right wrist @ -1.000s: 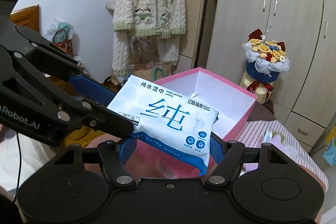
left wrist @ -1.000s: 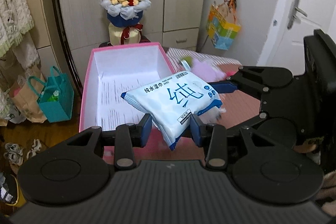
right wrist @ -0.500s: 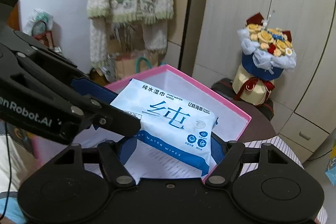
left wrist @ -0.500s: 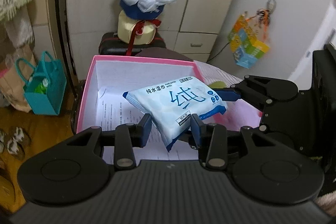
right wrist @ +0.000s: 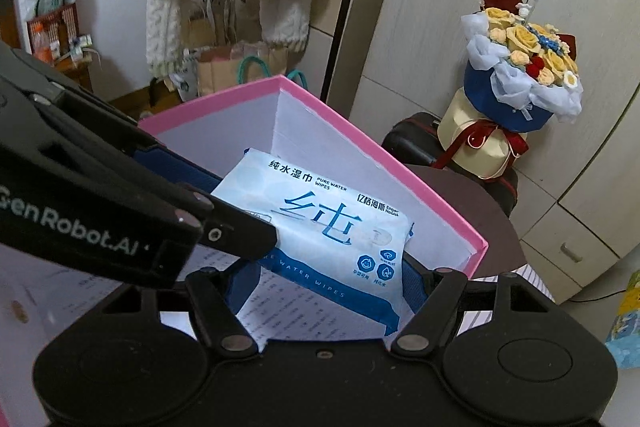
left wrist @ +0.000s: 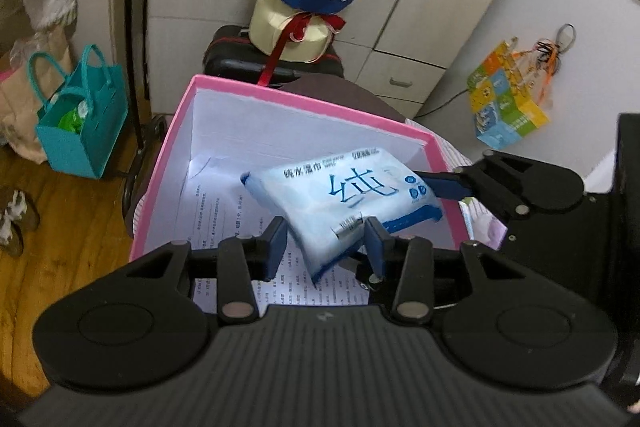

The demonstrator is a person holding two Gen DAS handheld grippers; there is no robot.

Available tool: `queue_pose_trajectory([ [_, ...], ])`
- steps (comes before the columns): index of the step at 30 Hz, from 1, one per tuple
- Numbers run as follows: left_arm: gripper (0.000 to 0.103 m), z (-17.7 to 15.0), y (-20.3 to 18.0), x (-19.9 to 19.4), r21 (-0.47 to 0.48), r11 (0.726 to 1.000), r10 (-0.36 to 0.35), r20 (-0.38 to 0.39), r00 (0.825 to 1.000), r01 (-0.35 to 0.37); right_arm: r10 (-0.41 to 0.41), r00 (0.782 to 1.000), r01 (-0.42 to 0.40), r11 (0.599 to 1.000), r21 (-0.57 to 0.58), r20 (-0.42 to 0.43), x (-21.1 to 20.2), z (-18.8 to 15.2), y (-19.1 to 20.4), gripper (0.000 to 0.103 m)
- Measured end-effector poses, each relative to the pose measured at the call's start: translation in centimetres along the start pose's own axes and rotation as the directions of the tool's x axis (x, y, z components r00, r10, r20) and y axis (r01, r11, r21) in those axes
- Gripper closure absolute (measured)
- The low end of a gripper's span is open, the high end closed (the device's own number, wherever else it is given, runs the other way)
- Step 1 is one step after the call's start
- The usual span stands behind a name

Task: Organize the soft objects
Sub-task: 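Open the right gripper to drop the wipes pack into the box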

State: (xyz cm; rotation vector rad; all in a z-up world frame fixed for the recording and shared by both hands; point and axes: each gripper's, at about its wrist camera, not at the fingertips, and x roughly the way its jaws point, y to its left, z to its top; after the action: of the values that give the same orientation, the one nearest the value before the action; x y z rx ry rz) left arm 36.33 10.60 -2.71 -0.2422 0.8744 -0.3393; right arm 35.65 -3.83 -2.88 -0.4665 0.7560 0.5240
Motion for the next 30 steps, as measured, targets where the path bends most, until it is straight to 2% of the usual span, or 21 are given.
queue_pose_trajectory([
  [4, 0.043, -0.7, -0.2, -0.6, 0.028, 0.998, 0.061, 0.023, 0.998, -0.062, -0.01, 1.0, 0.01, 1.0, 0.015, -0.01, -0.2, -0.5, -0.1, 0.022],
  [8, 0.042, -1.2, -0.4, -2.8, 0.043, 0.998, 0.052, 0.044, 0.998, -0.054, 0.032, 0.999, -0.033, 0.999, 0.03, 0.006, -2.1, -1.5, 0.2, 0.022],
  [13, 0.041, -2.3, -1.7, -6.2, 0.106, 0.992, 0.055, 0.092, 0.994, -0.065, 0.036, 0.999, -0.037, 0.998, 0.041, 0.038, -5.0, -2.3, 0.8, 0.022],
  [23, 0.038, -5.6, -4.5, -12.7, 0.188, 0.981, 0.025, 0.159, 0.987, -0.055, 0.037, 0.995, -0.043, 0.997, 0.059, 0.091, -11.2, -4.1, 2.2, 0.021],
  [30, 0.038, -8.3, -6.3, -16.6, 0.247, 0.969, -0.056, 0.156, 0.986, 0.016, 0.065, 0.989, -0.079, 0.991, 0.106, 0.133, -16.1, -6.1, 2.2, 0.021],
])
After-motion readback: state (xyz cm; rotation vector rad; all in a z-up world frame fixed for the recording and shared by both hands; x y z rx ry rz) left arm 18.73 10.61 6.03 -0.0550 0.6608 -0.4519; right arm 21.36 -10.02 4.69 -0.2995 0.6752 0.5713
